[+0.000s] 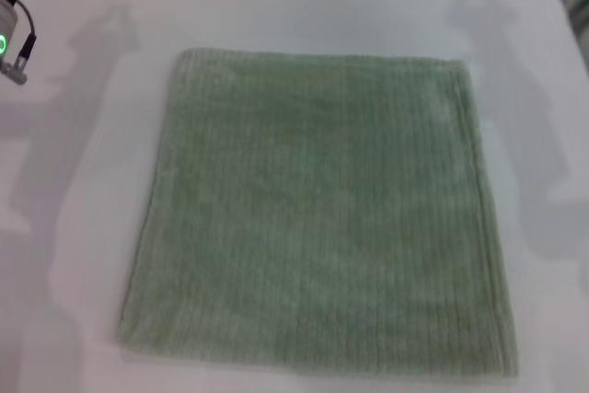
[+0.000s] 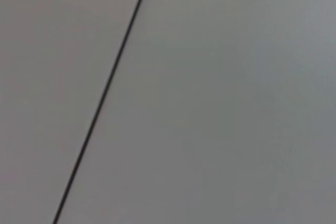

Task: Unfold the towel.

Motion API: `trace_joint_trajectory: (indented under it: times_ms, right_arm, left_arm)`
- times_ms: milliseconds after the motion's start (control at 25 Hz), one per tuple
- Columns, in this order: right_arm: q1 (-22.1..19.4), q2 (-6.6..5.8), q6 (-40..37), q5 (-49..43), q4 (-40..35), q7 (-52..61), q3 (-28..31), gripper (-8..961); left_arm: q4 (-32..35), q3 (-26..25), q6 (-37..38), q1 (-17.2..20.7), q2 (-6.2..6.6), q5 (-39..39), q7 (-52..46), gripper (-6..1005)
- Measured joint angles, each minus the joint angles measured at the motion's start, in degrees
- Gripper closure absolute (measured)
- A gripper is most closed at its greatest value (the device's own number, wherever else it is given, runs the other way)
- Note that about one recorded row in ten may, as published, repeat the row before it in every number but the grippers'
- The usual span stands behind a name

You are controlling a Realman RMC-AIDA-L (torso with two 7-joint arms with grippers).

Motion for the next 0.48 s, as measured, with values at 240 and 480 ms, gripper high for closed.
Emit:
trace_joint_trajectory:
  times_ms: [240, 480]
  right_arm:
    - [-5.2, -0.01, -15.9, -0.2, 10.6, 9.9, -0.8, 954]
    - [-5.9, -0.40, -22.0, -0.2, 23.4, 21.9, -0.3, 954]
  left_arm:
    - [-3.2, 0.2, -1.9, -0.1, -0.07, -2.1, 7.5, 833]
    - [-5.0, 0.0, -2.5, 0.4, -0.09, -2.3, 11.2, 818]
